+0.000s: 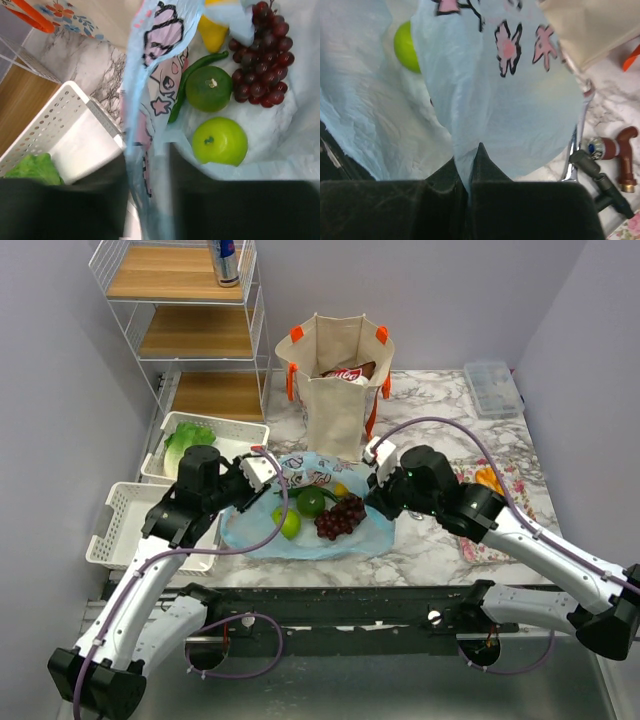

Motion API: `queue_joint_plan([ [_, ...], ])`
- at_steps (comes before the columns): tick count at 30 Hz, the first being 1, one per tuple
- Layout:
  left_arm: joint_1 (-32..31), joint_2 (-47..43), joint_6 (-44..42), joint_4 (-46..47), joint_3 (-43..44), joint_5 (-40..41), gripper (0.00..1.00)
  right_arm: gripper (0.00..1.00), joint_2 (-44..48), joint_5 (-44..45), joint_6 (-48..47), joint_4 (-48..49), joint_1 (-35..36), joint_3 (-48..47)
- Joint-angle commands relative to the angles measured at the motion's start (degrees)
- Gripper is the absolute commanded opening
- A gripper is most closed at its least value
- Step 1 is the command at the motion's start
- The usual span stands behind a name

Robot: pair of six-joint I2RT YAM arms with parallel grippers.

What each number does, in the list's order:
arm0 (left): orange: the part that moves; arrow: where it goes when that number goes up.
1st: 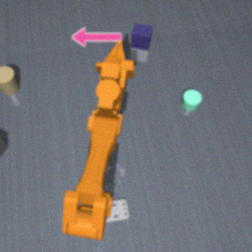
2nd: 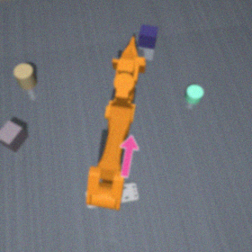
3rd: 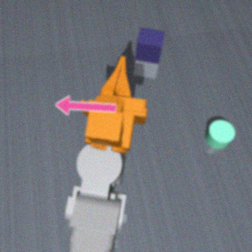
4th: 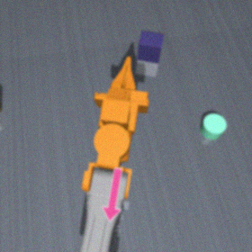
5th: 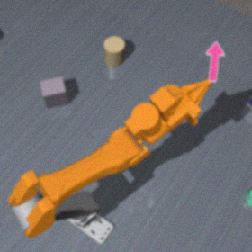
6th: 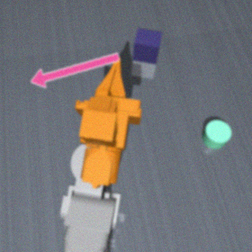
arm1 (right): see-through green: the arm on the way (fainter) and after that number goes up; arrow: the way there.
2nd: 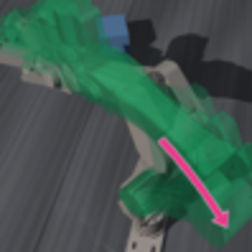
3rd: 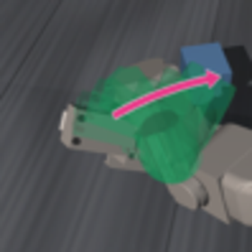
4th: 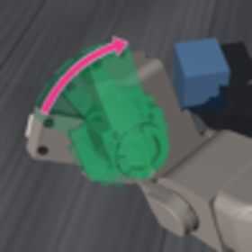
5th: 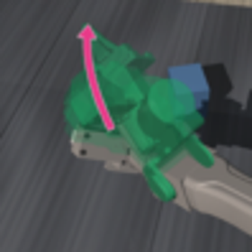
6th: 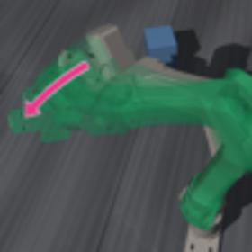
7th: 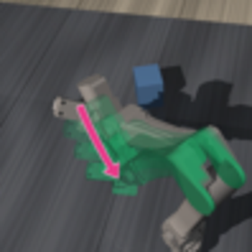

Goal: Untie the knot of the grocery bags and take out the mixed food

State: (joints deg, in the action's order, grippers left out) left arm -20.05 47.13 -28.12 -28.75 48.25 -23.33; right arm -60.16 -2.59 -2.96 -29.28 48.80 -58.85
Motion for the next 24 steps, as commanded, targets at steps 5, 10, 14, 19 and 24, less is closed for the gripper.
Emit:
queue_joint_plan([
  [5,-1.0,-11.0,-8.1,-8.1,4.1,-8.8,0.74,0.01,-0.6,-6.4,2.1,2.9,0.1,4.2],
  [10,-11.6,-11.3,-16.9,-17.8,5.4,-8.8,0.9,0.01,0.1,-7.9,2.3,4.0,0.1,6.6],
  [14,-25.1,-8.8,-19.2,-16.3,4.9,-4.6,0.73,0.01,0.4,-8.6,2.8,4.6,0.1,7.7],
  [19,-32.9,6.3,-15.9,-14.8,8.2,2.8,0.48,0.01,0.3,-7.5,2.8,5.5,0.1,7.5],
  [24,-32.7,16.2,-13.6,-7.9,2.2,11.5,0.26,0.01,0.3,-2.2,5.8,6.1,-0.9,5.6],
])
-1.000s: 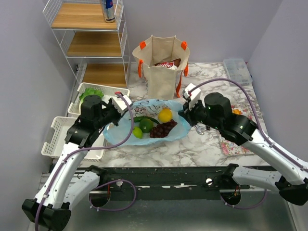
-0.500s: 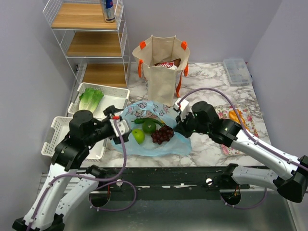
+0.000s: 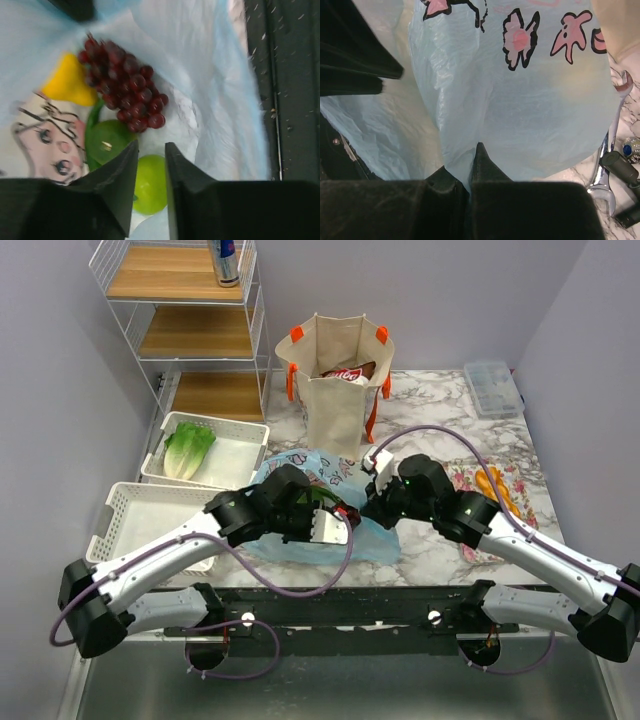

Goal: Untie the knot of the grocery bags and take out the mixed food

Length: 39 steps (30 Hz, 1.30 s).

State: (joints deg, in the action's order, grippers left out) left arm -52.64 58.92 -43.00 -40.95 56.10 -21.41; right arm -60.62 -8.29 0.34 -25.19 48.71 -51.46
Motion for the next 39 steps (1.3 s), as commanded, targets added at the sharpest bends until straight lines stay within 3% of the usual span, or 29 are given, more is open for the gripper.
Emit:
queue_joint_plan([
  [1,0.3,5.0,1.1,6.8,-8.1,11.5,0.24,0.01,0.7,3.5,2.8,1.9,-1.0,-2.3],
  [5,3.5,6.1,1.4,11.3,-14.1,14.8,0.25,0.01,1.0,3.2,3.4,1.6,-1.5,-2.7],
  [10,4.6,3.0,-2.1,8.2,-18.9,13.6,0.3,0.01,1.5,3.3,3.3,2.0,-1.6,-1.8],
  [12,4.5,1.1,-2.3,4.7,-19.0,10.0,0.38,0.01,1.6,3.0,3.3,2.2,-1.6,-1.5],
  [15,4.5,-0.5,1.7,3.3,-17.6,7.1,0.67,0.01,1.7,2.2,3.0,2.5,-1.6,-1.1],
  [16,4.7,-0.5,3.2,3.6,-16.4,6.6,0.71,0.01,1.8,2.1,2.9,2.5,-1.6,-0.9],
  [22,5.9,3.4,10.7,9.6,-10.2,8.9,0.7,0.01,1.5,1.8,3.0,2.7,-1.6,-0.7],
  [27,7.9,11.4,8.7,11.6,-8.6,14.1,0.71,0.01,1.7,2.7,2.8,2.6,-1.6,-0.6],
  [33,10.7,18.3,4.5,11.8,-10.0,16.1,0.86,0.01,1.8,3.6,2.2,2.6,-1.6,-0.2],
  [39,10.9,22.3,3.7,12.7,-11.2,17.1,0.81,0.01,1.7,3.8,2.1,2.9,-1.7,0.3],
])
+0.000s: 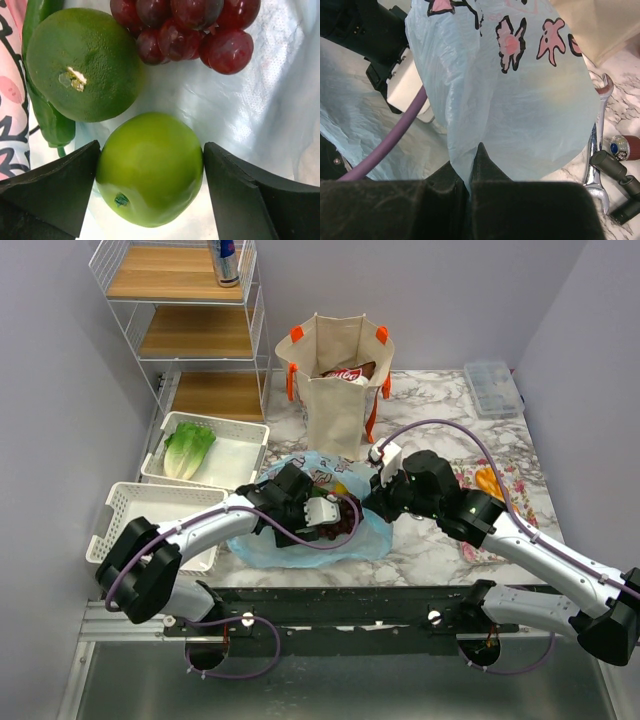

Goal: Untie the knot of the grocery bags and take out the mixed food

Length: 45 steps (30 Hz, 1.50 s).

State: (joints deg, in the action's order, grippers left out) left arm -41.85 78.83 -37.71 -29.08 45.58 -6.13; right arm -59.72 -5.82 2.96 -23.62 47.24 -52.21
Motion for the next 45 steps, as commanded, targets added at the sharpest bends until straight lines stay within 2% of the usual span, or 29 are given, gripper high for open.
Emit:
queue_joint_plan([
  [1,0.2,2.8,-1.6,0.3,-0.3,1.4,0.77,0.01,0.8,1.3,-0.6,1.4,-0.2,1.0],
  [5,0.2,-1.2,-0.8,-2.6,2.7,-3.1,0.49,0.01,0.5,1.5,-0.8,1.3,-0.3,0.8],
  [8,0.2,-6.9,1.3,-7.1,7.4,-11.7,0.37,0.01,0.2,1.5,-0.8,1.4,-0.3,0.6],
  [11,0.2,-11.3,4.1,-12.2,14.0,-21.2,0.35,0.01,-0.3,1.5,-0.8,1.6,-0.3,0.4],
  [15,2.5,-16.1,12.1,-15.3,24.3,-32.6,0.35,0.01,-0.4,2.1,-1.1,1.5,-0.3,0.2],
  [17,5.7,-18.2,18.2,-14.3,27.5,-35.1,0.34,0.01,-0.4,2.0,-1.2,1.4,-0.3,0.2],
  [20,15.7,-19.3,26.3,-14.7,30.8,-37.3,0.34,0.01,-0.4,2.0,-1.4,1.4,-0.3,0.3],
  [24,30.4,-21.6,28.0,-19.1,32.3,-34.6,0.34,0.01,-0.4,2.0,-1.7,1.2,-0.3,0.2],
  [27,45.4,-24.4,26.1,-23.2,31.1,-33.2,0.34,0.01,-0.2,2.2,-1.9,0.9,-0.4,0.0],
  [31,64.7,-24.2,13.6,-31.9,25.8,-30.6,0.34,0.01,0.2,1.7,-2.0,1.4,-0.5,0.2],
  [34,75.8,-22.9,3.1,-32.3,18.2,-25.6,0.34,0.01,0.6,1.6,-2.2,1.6,-0.6,0.6],
  [36,80.9,-22.5,-2.3,-29.7,13.2,-22.4,0.34,0.01,1.0,1.5,-2.2,1.1,-0.6,0.7],
  [39,84.5,-21.2,-8.0,-24.7,7.9,-15.1,0.34,0.01,1.3,1.0,-2.3,0.5,-0.6,0.7],
  [43,86.3,-19.6,-12.8,-12.1,-0.1,-8.6,0.35,0.01,1.5,0.9,-2.3,0.6,-0.6,0.9],
  [45,86.2,-18.1,-13.3,-8.2,-1.7,-7.8,0.36,0.01,1.3,0.8,-2.4,0.6,-0.6,0.9],
])
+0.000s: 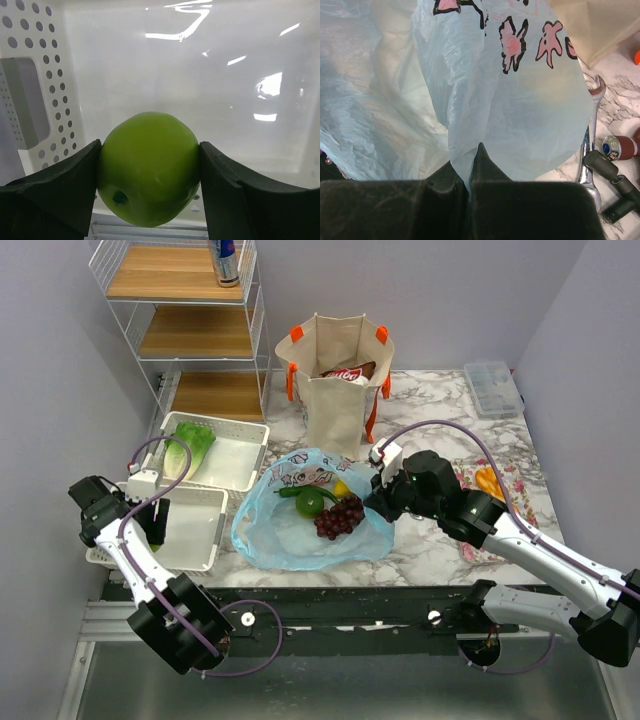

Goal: Untie the knot of the grocery bags and take out the mixed food

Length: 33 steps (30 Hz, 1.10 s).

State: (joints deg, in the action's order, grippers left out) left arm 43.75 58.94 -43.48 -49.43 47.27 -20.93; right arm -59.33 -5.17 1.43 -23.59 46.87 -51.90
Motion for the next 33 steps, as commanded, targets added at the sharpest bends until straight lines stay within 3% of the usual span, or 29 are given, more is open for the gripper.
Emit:
queue_joint_plan([
  [1,0.6,2.6,-6.9,13.3,-3.3,6.6,0.36,0.01,0.7,0.0,-0.8,0.5,-0.2,0.5],
  [5,0.4,7.1,-5.5,18.6,-3.0,8.2,0.38,0.01,0.2,-0.2,-0.8,0.5,-0.2,0.3],
  [11,0.3,12.3,-6.3,23.1,-1.2,8.2,0.56,0.01,-0.7,-0.1,-0.8,0.1,-0.2,-0.5],
  [18,-0.9,14.1,-9.4,22.2,0.3,6.9,0.74,0.01,-2.1,-0.4,-2.6,0.3,-0.2,-0.7],
  [27,-3.0,15.7,-13.5,21.6,-2.7,6.7,0.71,0.01,-3.4,-0.4,-2.6,0.4,-0.2,-1.3],
  [33,-5.3,17.7,-12.5,24.6,-3.4,8.2,0.8,0.01,-4.0,-0.5,-2.6,-0.2,-0.2,-2.0],
])
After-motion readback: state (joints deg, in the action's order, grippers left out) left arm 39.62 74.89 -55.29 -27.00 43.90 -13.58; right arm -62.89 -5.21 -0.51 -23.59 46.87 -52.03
